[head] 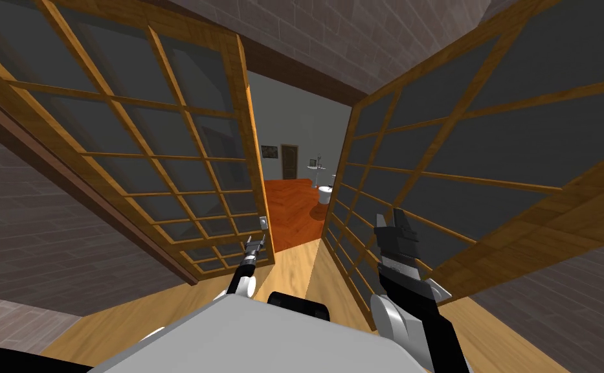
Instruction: Pull the door open
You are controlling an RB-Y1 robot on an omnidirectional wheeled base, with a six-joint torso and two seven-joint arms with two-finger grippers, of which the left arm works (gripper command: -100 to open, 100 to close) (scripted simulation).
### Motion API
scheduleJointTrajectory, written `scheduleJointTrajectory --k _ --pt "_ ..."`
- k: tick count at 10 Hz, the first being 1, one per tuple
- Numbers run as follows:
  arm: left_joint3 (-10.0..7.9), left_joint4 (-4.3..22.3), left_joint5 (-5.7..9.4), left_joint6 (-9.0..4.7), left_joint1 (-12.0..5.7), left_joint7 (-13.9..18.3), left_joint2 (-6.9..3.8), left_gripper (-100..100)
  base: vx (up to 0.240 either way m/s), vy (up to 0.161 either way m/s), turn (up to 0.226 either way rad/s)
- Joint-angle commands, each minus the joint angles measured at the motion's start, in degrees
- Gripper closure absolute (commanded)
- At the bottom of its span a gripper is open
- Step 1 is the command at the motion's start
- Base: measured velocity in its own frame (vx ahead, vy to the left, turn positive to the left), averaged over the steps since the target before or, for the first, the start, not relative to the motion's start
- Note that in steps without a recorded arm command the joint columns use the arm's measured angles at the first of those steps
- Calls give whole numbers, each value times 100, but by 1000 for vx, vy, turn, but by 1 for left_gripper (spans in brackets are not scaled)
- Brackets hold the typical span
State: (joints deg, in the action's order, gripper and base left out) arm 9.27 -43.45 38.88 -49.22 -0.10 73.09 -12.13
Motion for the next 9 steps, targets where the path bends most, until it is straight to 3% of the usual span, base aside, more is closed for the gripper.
scheduleJointTrajectory --k 1,2,3,4,9 --pt "30 -17 82 14 -7 194 14 -100 -61 11 -30" --pt "17 -17 50 11 -2 110 8 -100 -28 5 -7" --pt "-10 30 79 -27 47 266 -105 -100 115 -2 -91" --pt "-19 45 86 -40 61 306 -140 -100 176 21 -82" --pt "-120 216 165 -181 228 765 -535 -100 196 4 -95"
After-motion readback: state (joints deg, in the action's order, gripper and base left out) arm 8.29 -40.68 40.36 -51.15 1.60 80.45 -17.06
